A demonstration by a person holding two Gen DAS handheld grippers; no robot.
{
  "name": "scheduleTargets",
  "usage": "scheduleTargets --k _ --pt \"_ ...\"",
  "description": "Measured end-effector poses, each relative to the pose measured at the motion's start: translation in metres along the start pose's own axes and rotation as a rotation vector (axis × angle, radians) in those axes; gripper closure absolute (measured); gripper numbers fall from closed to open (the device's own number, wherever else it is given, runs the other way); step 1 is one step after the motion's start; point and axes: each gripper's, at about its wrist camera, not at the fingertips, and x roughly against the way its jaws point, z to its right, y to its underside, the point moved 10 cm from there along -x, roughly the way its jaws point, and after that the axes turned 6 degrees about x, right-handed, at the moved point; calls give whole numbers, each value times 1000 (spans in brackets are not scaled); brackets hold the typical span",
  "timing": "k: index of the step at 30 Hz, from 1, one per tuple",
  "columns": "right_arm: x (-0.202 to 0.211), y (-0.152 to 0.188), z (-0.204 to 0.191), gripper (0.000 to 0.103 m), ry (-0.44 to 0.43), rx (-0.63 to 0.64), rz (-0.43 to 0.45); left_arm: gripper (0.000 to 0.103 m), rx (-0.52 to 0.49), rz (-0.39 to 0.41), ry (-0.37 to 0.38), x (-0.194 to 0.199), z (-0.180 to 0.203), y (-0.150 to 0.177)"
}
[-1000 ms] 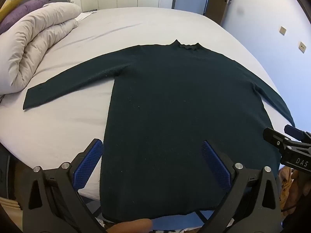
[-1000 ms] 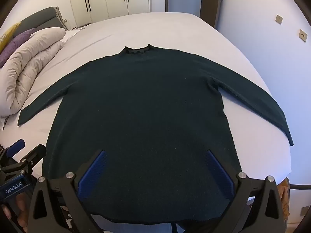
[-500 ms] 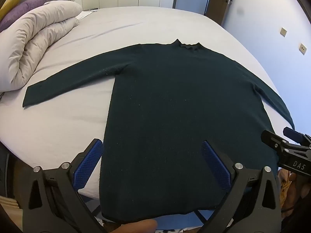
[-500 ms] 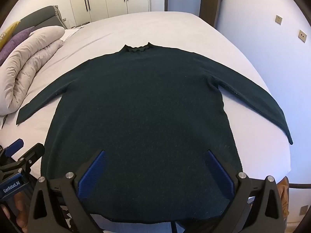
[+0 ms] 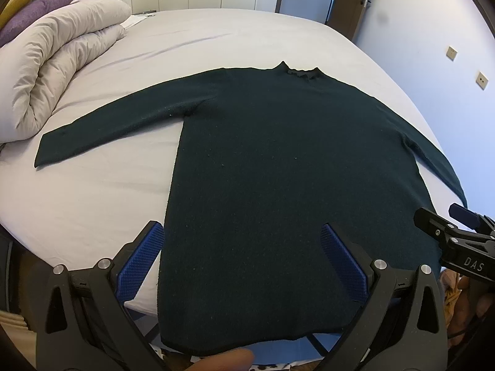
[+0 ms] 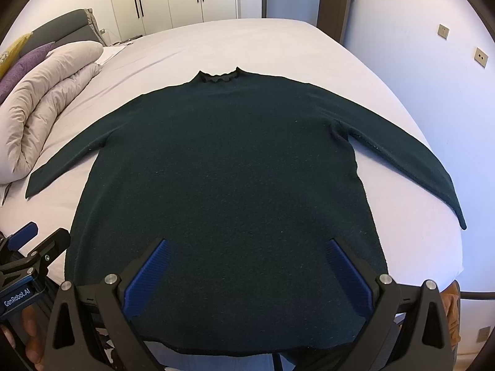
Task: Fold small clothes
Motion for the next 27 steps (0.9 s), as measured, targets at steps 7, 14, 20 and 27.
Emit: scheduleTargets --k 7,14,20,27 --pt "0 -1 -1 1 4 1 0 0 4 0 0 0 -2 0" --pt "1 -2 -2 0 6 2 -1 0 11 -5 1 -2 -4 0" --pt "1 -2 -2 1 9 3 -1 0 14 -6 2 -2 -5 0" --pt "1 -3 -2 1 9 4 -2 0 16 -8 5 -2 -5 1"
